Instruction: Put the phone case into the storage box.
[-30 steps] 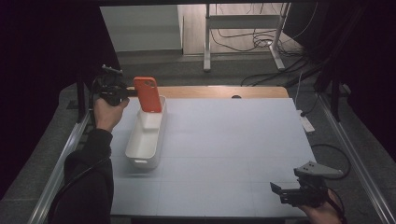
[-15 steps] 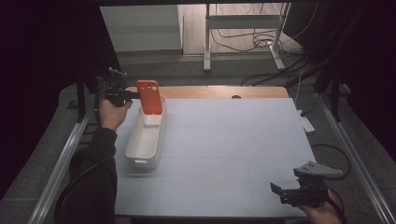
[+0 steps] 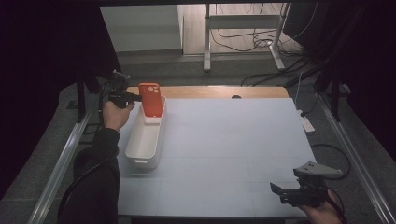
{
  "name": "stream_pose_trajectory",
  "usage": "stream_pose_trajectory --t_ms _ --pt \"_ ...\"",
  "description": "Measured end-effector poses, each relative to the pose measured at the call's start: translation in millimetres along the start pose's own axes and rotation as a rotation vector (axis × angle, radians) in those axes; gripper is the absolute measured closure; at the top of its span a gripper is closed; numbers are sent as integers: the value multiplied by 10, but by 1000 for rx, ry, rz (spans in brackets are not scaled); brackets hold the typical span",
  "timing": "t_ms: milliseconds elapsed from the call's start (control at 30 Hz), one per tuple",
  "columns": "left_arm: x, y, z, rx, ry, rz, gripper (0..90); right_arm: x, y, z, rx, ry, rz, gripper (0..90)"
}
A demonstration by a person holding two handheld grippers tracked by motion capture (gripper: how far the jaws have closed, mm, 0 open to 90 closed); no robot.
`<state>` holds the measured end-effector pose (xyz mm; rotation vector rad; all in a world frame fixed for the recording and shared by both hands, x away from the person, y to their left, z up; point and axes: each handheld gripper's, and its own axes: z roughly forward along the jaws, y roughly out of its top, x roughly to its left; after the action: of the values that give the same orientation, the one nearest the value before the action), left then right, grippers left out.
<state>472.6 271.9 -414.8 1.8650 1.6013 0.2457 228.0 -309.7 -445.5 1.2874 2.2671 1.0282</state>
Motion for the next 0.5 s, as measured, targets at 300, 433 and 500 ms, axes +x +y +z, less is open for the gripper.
stream_pose_trajectory --t_ms 300,433,500 --pt "12 -34 121 18 4 -6 895 2 0 1 2 2 -3 0" --pt "17 -45 171 25 7 -10 895 5 1 1 3 2 -6 1" --pt "19 -51 203 27 9 -15 895 8 1 1 3 3 -7 2"
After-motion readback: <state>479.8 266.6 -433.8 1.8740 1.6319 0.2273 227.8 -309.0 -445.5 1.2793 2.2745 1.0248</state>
